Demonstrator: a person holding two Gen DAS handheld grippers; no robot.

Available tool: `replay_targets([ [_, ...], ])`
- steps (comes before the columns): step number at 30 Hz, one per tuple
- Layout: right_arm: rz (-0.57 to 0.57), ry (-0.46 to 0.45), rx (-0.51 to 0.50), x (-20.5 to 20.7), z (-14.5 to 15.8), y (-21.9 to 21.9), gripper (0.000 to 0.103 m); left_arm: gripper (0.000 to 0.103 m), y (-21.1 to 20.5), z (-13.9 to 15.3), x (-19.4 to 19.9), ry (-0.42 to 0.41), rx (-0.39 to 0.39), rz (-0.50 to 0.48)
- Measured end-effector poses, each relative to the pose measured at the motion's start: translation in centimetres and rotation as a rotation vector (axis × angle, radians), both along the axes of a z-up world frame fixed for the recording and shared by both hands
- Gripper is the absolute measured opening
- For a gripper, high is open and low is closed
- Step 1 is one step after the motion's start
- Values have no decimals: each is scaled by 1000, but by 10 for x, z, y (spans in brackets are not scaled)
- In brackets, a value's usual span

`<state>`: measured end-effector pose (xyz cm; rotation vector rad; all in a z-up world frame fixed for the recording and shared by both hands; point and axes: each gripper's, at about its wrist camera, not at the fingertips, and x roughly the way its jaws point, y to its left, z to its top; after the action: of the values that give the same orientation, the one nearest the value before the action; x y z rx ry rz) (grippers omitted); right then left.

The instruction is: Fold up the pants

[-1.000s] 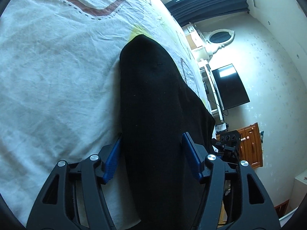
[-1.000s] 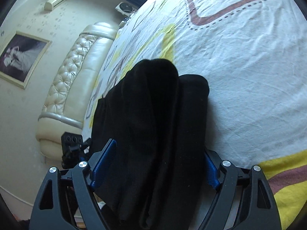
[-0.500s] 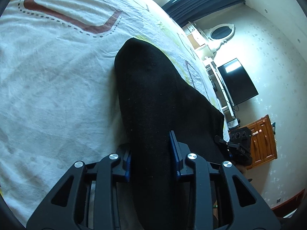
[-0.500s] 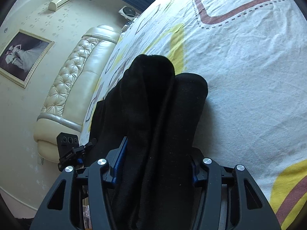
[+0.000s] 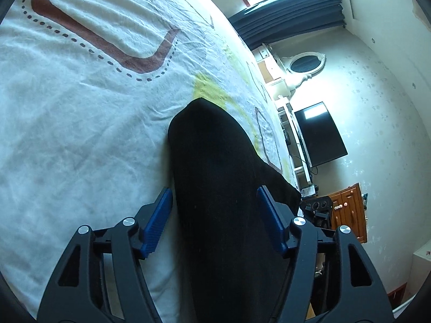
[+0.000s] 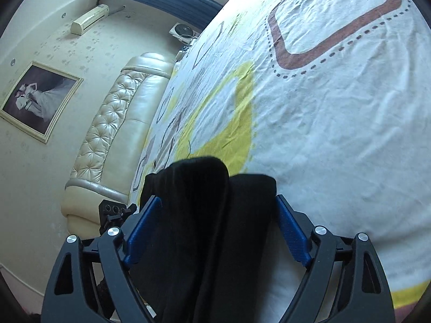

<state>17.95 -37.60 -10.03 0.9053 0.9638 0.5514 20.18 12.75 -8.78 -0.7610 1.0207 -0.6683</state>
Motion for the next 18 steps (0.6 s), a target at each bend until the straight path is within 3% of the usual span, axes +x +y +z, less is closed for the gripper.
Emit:
replay_targets([
  [3, 9, 12, 6, 16, -1, 6, 86, 65, -10, -2, 16, 18, 18, -4],
  [5, 14, 24, -2, 20, -2, 7, 82, 65, -13, -5, 22, 30, 24, -3],
  [6, 9, 30, -14, 21, -2, 8, 73, 65, -14, -7, 24, 33, 29, 6],
  [7, 10, 38, -35, 22, -3, 8, 56, 55, -14, -7, 24, 36, 45, 19],
  [8, 12, 48, -50, 21, -5, 9, 53, 47, -16, -8, 24, 34, 75, 23],
  [10, 3, 31, -54, 17, -7, 8, 48, 41, -21, -5, 20, 0, 143, 21],
  [18, -24, 0, -50, 11, -8, 6, 46, 36, -35, 9, 10, -94, 316, 26],
])
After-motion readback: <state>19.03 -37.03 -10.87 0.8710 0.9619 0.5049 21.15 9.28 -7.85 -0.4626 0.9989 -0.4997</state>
